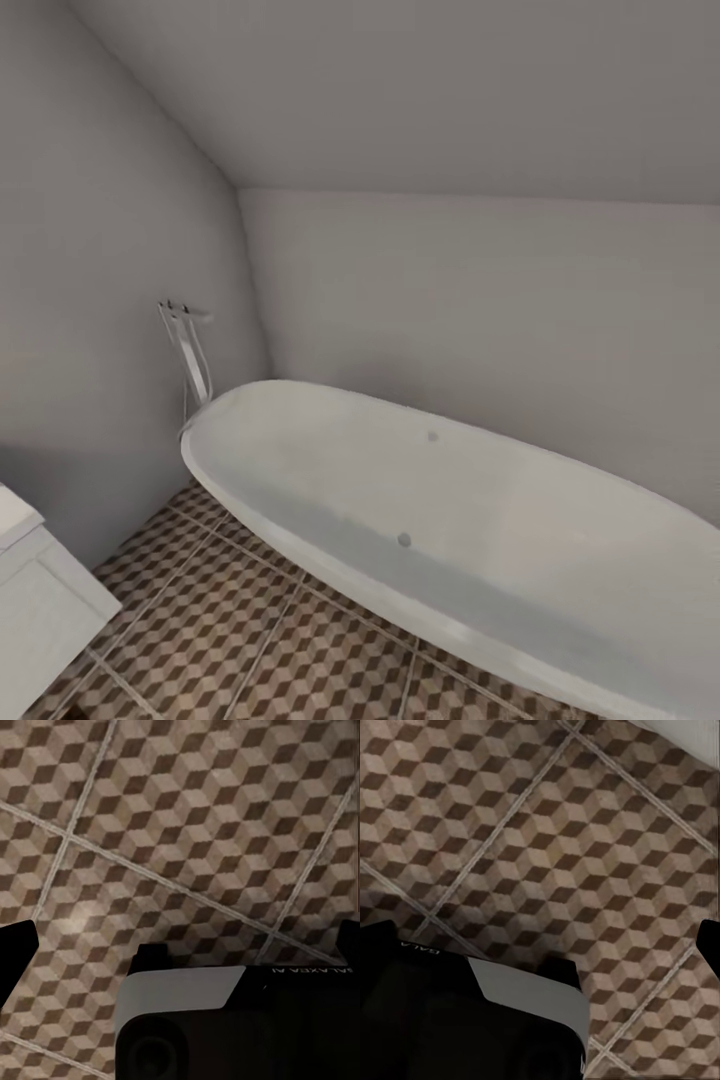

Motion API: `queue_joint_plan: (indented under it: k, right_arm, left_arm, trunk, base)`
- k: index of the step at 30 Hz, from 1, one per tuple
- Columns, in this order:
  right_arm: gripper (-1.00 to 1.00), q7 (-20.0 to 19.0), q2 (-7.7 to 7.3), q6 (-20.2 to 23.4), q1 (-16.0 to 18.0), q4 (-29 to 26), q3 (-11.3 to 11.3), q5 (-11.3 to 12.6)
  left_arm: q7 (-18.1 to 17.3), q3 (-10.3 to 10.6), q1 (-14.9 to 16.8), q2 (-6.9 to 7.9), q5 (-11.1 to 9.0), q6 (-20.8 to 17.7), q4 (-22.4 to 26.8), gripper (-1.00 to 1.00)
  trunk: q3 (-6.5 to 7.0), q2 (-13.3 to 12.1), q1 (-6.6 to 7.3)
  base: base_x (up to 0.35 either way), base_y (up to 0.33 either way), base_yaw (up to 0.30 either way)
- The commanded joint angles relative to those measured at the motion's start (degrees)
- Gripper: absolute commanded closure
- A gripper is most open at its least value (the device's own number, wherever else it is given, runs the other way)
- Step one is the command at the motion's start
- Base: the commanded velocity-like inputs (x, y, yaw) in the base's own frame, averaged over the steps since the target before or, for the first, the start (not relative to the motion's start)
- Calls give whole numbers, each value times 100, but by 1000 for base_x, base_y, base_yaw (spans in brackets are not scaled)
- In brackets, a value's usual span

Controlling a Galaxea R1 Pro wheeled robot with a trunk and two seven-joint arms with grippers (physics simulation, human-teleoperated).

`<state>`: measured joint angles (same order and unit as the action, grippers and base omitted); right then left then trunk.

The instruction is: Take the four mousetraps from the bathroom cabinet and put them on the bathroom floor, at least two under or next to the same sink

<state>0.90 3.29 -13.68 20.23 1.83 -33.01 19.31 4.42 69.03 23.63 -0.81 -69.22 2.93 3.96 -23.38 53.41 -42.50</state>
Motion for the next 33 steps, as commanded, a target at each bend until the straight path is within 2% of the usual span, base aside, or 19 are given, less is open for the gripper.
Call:
queue_joint_plan:
  k: [1,33]
  right_arm:
    - [-100,9,6,-29,7,19,-48,38]
    - [-100,7,5,-29,7,19,-48,38]
  left_arm:
    - [32,49,1,2,-39,14,9,-100]
    - [60,46,1,2,-43,11,9,-100]
  trunk:
    - [-1,4,0]
    - [156,4,0]
  base:
    - [0,0,-270]
    - [0,0,-270]
